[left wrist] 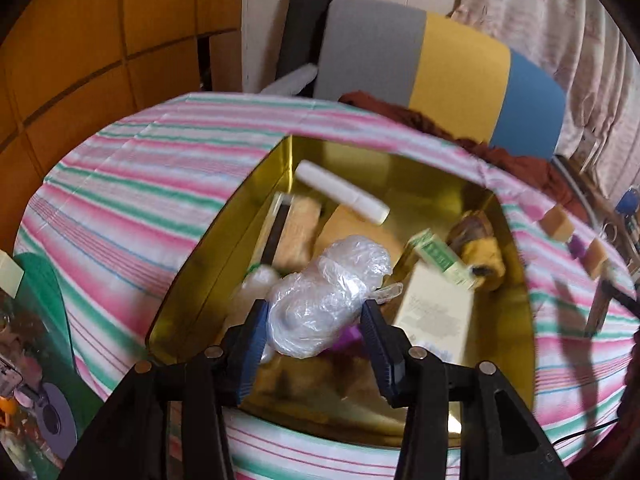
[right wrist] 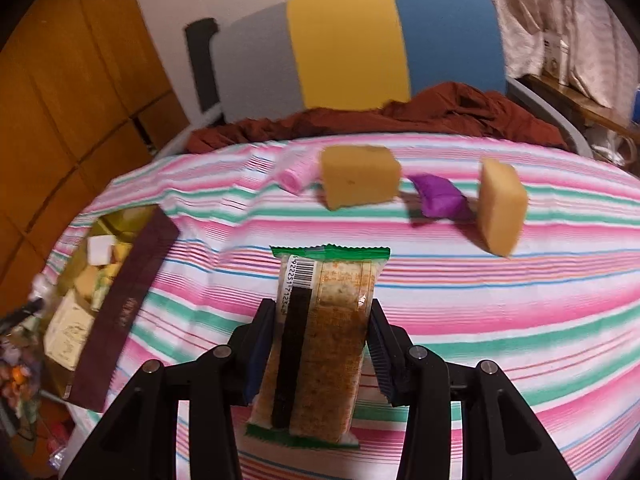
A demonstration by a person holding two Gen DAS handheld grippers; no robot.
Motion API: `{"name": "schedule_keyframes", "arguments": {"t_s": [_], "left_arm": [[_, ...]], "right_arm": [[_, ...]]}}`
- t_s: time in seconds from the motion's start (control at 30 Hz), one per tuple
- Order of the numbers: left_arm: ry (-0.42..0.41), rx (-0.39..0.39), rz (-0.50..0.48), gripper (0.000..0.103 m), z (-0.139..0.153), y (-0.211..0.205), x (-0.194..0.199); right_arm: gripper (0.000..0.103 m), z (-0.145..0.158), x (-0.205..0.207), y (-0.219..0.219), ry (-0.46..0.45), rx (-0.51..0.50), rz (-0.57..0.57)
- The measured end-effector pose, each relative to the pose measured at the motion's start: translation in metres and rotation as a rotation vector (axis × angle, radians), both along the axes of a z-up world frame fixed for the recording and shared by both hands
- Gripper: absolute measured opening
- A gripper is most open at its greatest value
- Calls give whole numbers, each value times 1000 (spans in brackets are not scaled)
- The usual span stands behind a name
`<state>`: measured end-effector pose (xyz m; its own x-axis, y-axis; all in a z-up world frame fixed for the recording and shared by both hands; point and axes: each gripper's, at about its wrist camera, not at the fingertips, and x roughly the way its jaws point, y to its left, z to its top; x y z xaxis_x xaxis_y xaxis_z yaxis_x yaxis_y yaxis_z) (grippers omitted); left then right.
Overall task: Organize objects
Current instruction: 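Carry the plastic bundle into the gold tray and release it with the left gripper, then lower the cracker packet into the tray and open the right gripper while the left releases the bundle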
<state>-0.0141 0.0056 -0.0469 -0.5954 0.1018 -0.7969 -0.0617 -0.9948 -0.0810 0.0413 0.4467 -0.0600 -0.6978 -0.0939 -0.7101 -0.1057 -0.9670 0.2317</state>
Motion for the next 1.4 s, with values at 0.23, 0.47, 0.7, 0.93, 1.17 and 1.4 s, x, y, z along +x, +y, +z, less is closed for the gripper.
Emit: {"name": "schedule_keyframes", "arguments": {"t_s": [0.23, 0.47, 0.7, 0.93, 1.17, 1.4], "left_arm": [[6, 39, 4, 67, -10, -5, 12], [146, 101, 91, 68, 11, -19, 29], [228, 170, 85, 68, 28, -13, 35], [199, 198, 37, 68, 22, -1, 39], [193, 231, 72, 68, 20, -15, 41], [194, 258, 92, 68, 19, -23, 43]], "right_arm": [[45, 13, 9, -36, 90, 35, 110], [42, 14, 11, -63, 87, 57, 165], [42, 31, 17, -94, 112, -66, 242], [42, 45, 8, -144, 107, -319, 364], [41, 36, -15, -194, 6, -355, 426], [39, 16, -28, -212, -73, -336, 410]]}}
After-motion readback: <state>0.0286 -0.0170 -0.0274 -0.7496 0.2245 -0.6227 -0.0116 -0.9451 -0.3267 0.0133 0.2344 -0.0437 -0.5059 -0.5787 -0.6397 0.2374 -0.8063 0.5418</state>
